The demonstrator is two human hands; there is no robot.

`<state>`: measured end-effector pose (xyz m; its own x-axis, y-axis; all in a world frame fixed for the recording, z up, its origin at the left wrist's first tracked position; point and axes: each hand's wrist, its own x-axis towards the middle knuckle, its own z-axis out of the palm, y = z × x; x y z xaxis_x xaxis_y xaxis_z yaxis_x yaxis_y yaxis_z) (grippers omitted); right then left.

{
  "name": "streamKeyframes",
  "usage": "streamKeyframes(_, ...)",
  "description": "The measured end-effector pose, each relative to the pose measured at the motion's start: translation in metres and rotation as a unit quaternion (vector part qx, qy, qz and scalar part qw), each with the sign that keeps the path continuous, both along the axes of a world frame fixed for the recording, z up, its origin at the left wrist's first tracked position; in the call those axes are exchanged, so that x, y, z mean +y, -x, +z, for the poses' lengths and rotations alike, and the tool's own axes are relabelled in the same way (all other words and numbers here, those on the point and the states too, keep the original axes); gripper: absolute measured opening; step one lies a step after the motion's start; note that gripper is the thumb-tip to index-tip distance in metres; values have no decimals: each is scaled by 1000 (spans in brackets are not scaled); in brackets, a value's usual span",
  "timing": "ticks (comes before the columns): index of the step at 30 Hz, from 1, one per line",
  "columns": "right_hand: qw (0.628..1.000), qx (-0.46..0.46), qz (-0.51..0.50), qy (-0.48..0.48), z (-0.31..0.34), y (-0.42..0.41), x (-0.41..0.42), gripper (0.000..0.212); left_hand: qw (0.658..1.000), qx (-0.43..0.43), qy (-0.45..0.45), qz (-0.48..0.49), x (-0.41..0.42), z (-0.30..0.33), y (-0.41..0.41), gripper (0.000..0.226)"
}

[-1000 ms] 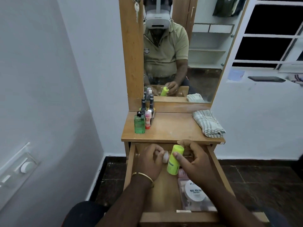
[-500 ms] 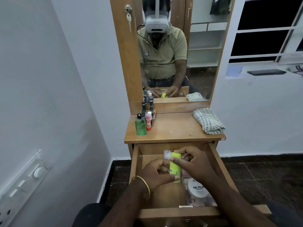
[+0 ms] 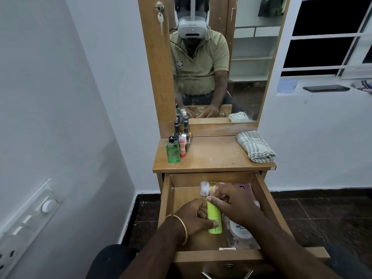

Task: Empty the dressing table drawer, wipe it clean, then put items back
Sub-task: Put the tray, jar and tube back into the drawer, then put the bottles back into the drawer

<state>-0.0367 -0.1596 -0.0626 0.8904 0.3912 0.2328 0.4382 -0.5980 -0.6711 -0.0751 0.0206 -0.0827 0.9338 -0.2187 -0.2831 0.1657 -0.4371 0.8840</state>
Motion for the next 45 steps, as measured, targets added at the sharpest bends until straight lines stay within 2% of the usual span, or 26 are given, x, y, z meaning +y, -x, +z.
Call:
streamKeyframes(12,998,29,-7,63,3,7,-1,12,997,33,-71,-12,-8,0,2,50)
streamKeyframes(16,993,51,-21,105,3,8,-1,17,996,48,-70,-8,-14,3,5,65)
streamKeyframes(21,984,97,-9,150,6,12,2,24,995,65,-65,-31,-14,6,8,73)
streamKeyframes(30,970,142,-5,198,9,14,4,17,992,70,-102,-37,-15,6,9,68)
streamKeyframes(35,962,163,-5,217,12,15,5,19,993,81,-81,-35,-14,5,10,64)
streamKeyframes(38,958,176,-8,228,12,16,6,20,991,69,-105,-53,-13,8,12,59)
streamKeyframes(41,958,167,-15,233,13,18,8,19,993,47,-98,-45,-9,10,10,63)
streamKeyframes(43,965,146,-25,218,13,19,6,20,995,2,-102,-13,-3,15,9,57)
streamKeyframes(45,977,95,-54,184,14,19,4,19,991,-84,-101,39,5,21,5,43)
